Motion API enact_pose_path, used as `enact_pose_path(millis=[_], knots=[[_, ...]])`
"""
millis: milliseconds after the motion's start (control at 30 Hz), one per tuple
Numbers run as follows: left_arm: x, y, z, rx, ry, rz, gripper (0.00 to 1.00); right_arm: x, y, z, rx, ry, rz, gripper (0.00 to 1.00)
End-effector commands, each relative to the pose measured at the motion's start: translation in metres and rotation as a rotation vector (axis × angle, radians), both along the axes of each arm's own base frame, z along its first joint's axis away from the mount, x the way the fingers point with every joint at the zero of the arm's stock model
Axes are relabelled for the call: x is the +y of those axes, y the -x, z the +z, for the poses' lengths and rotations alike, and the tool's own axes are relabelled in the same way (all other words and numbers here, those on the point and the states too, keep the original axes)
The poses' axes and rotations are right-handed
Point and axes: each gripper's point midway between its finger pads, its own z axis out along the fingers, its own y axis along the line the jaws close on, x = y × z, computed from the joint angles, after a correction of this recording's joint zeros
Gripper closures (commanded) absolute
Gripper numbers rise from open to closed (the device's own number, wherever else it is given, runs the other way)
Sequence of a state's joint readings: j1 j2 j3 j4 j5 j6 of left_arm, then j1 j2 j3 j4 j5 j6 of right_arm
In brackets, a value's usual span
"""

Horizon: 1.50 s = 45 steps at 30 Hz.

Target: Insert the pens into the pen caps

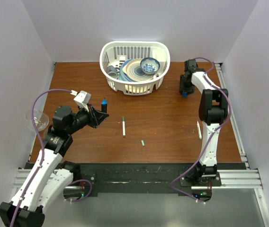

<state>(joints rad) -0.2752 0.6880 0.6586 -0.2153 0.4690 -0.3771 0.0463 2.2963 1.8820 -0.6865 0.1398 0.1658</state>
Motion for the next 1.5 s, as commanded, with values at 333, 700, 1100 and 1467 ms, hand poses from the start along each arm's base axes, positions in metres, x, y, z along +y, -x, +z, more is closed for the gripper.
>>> enact_pose_path(millis=[333,700,1100,1467], knots=[[-0.003,0.001,0.008,-0.042,0.002,-0.025,1.00,0.014,0.017,0.021,-0.004,0.010,0.025,0.90],[-0.019,0.015,0.001,0.024,0.107,-0.106,1.00,0.086,0.100,0.071,-0.144,-0.104,0.051,1.00],[-0.016,0.015,-0.009,0.050,0.082,-0.089,1.00,0.277,0.173,0.246,-0.580,-0.523,0.280,1.00],[-0.014,0.013,-0.008,0.048,0.076,-0.075,1.00,0.387,0.207,0.321,-0.724,-0.663,0.382,1.00]])
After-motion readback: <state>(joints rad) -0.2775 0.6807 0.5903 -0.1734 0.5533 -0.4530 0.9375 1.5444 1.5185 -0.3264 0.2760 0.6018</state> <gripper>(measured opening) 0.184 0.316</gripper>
